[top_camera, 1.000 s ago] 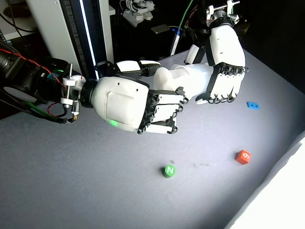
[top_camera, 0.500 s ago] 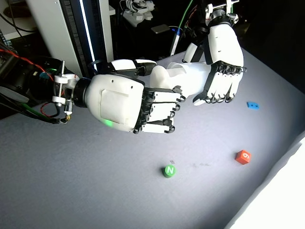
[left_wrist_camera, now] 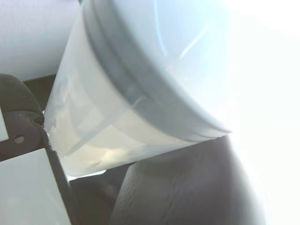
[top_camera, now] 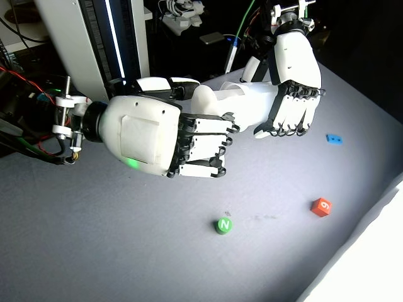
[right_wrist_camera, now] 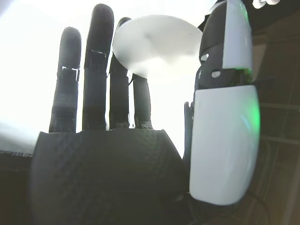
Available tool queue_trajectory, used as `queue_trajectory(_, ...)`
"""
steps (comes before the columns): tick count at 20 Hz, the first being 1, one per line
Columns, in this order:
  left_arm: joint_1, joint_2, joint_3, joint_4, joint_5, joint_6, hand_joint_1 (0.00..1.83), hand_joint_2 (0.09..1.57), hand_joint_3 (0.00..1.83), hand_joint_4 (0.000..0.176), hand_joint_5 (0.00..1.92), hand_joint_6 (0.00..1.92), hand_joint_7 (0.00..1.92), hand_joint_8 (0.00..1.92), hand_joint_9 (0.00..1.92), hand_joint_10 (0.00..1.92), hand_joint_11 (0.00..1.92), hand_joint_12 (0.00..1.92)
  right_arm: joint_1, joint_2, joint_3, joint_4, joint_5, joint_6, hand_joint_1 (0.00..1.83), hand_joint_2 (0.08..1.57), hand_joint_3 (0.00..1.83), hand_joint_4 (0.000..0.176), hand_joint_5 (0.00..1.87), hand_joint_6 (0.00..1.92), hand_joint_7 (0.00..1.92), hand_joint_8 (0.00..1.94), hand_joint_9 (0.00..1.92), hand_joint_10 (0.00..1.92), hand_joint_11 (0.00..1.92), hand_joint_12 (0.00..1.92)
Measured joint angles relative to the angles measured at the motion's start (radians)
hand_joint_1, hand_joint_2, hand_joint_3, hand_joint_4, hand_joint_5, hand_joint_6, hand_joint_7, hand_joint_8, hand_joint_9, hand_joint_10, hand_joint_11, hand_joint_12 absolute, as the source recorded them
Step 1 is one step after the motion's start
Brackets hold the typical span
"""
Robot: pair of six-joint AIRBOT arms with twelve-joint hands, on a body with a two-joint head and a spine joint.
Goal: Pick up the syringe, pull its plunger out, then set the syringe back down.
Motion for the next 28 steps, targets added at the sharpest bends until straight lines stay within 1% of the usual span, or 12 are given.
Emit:
queue_trajectory(4, 0.0, 0.0, 0.0, 0.0, 0.005, 0.001, 1.24, 1.15, 0.0, 0.0, 1.04, 0.74, 0.82, 1.41, 0.76, 1.06, 0.51, 1.32, 0.0, 0.009, -0.001, 0.0, 0.003, -0.001, 1.25, 1.12, 0.0, 0.0, 0.94, 0.87, 1.0, 1.17, 0.78, 0.97, 0.28, 1.31)
queue_trajectory(5, 0.0, 0.0, 0.0, 0.0, 0.006, 0.0, 1.33, 1.17, 0.0, 0.0, 0.97, 0.84, 0.8, 1.39, 0.71, 1.36, 0.51, 1.33, 0.0, 0.013, -0.003, 0.0, 0.003, 0.0, 1.24, 1.13, 0.0, 0.0, 0.94, 0.89, 0.99, 1.18, 0.77, 0.97, 0.27, 1.31)
queue_trajectory(6, 0.0, 0.0, 0.0, 0.0, 0.006, 0.0, 1.34, 1.19, 0.0, 0.0, 0.94, 0.88, 0.78, 1.41, 0.69, 1.44, 0.49, 1.34, 0.0, 0.017, -0.006, 0.0, 0.003, 0.0, 1.24, 1.13, 0.0, 0.0, 0.95, 0.87, 0.99, 1.18, 0.76, 0.97, 0.29, 1.31)
queue_trajectory(10, -0.001, 0.0, 0.0, 0.0, 0.007, -0.004, 1.34, 1.2, 0.0, 0.0, 0.9, 0.94, 0.76, 1.44, 0.67, 1.49, 0.45, 1.36, -0.001, 0.043, -0.015, 0.003, 0.002, 0.0, 1.25, 1.13, 0.0, 0.0, 0.94, 0.86, 0.97, 1.23, 0.74, 1.04, 0.28, 1.33)
queue_trajectory(11, -0.002, 0.0, 0.0, 0.0, 0.007, -0.006, 1.26, 1.17, 0.0, 0.0, 1.01, 0.79, 0.79, 1.44, 0.69, 1.24, 0.46, 1.36, -0.001, 0.048, -0.017, 0.003, 0.003, 0.001, 1.25, 1.13, 0.0, 0.0, 0.94, 0.87, 0.96, 1.25, 0.71, 1.04, 0.25, 1.34)
queue_trajectory(13, -0.006, 0.0, 0.0, 0.0, 0.005, -0.008, 1.24, 1.15, 0.0, 0.0, 1.03, 0.77, 0.83, 1.41, 0.75, 1.07, 0.5, 1.32, -0.008, 0.067, -0.018, -0.001, 0.013, 0.005, 1.25, 1.13, 0.0, 0.0, 0.96, 0.84, 0.97, 1.23, 0.74, 1.06, 0.27, 1.35)
queue_trajectory(15, -0.008, 0.0, 0.0, 0.001, 0.006, -0.008, 1.23, 1.17, 0.0, 0.0, 1.0, 0.81, 0.78, 1.47, 0.72, 1.09, 0.48, 1.33, -0.015, 0.079, -0.019, -0.002, 0.023, 0.008, 1.24, 1.13, 0.0, 0.0, 0.97, 0.83, 0.96, 1.23, 0.73, 1.05, 0.28, 1.36)
queue_trajectory(17, -0.008, 0.0, 0.0, 0.001, 0.009, -0.009, 1.23, 1.16, 0.0, 0.0, 1.01, 0.8, 0.8, 1.43, 0.73, 1.09, 0.49, 1.34, -0.015, 0.087, -0.021, -0.004, 0.029, 0.008, 1.23, 1.14, 0.0, 0.0, 0.94, 0.88, 0.93, 1.28, 0.69, 1.06, 0.26, 1.39)
queue_trajectory(20, -0.008, 0.0, 0.0, 0.001, 0.009, -0.008, 1.23, 1.16, 0.0, 0.0, 1.01, 0.8, 0.8, 1.44, 0.73, 1.12, 0.48, 1.36, -0.03, 0.1, -0.021, -0.007, 0.046, 0.009, 1.24, 1.14, 0.0, 0.0, 0.95, 0.88, 0.95, 1.24, 0.73, 1.06, 0.32, 1.38)
queue_trajectory(26, -0.008, 0.0, 0.0, 0.002, 0.013, -0.009, 1.23, 1.16, 0.0, 0.0, 1.0, 0.8, 0.82, 1.42, 0.73, 1.12, 0.48, 1.37, -0.037, 0.121, -0.021, -0.002, 0.058, 0.008, 1.25, 1.12, 0.0, 0.0, 0.94, 0.89, 1.0, 1.17, 0.76, 1.02, 0.32, 1.38)
queue_trajectory(27, -0.009, 0.0, 0.0, 0.003, 0.013, -0.008, 1.35, 1.18, 0.0, 0.0, 0.94, 0.9, 0.81, 1.35, 0.72, 1.42, 0.48, 1.34, -0.051, 0.123, -0.021, 0.006, 0.068, 0.009, 1.25, 1.12, 0.0, 0.0, 0.96, 0.83, 1.0, 1.19, 0.76, 1.04, 0.32, 1.39)
queue_trajectory(28, -0.008, 0.0, 0.0, 0.003, 0.013, -0.009, 1.35, 1.18, 0.0, 0.0, 0.94, 0.9, 0.81, 1.35, 0.72, 1.42, 0.48, 1.34, -0.056, 0.124, -0.021, 0.008, 0.072, 0.01, 1.25, 1.12, 0.0, 0.0, 0.96, 0.83, 1.0, 1.19, 0.76, 1.04, 0.32, 1.39)
